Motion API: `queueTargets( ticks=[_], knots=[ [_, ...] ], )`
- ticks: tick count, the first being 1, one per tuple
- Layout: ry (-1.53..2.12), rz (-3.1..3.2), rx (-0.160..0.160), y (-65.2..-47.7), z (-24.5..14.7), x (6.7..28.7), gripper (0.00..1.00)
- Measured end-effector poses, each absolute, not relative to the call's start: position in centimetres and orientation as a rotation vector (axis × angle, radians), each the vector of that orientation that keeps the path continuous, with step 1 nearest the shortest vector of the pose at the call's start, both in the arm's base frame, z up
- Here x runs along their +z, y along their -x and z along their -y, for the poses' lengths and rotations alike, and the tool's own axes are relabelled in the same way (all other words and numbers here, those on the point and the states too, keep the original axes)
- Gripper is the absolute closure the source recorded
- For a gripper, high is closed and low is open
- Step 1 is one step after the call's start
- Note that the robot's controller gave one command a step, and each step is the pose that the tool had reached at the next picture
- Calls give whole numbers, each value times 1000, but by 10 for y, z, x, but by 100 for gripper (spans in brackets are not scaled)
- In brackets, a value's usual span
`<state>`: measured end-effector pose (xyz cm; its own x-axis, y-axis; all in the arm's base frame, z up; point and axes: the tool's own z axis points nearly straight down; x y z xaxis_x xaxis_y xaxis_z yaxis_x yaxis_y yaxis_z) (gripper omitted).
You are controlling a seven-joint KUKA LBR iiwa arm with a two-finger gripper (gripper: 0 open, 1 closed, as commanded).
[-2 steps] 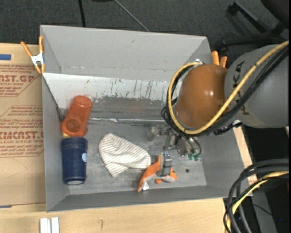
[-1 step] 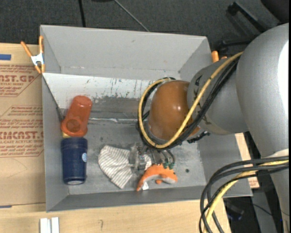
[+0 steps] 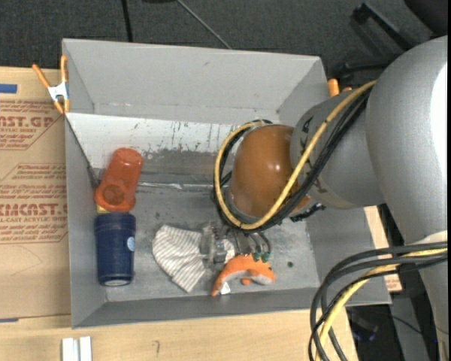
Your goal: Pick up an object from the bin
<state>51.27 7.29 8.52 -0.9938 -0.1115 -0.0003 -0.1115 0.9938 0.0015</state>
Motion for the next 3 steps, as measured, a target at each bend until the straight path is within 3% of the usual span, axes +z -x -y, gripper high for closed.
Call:
queueTargets(
  ticks=[1,3],
  knots=[
    [127,-3136,2,-514,-68,227,100],
    [288,-3129,-1,-516,-74,233,100]
  ],
)
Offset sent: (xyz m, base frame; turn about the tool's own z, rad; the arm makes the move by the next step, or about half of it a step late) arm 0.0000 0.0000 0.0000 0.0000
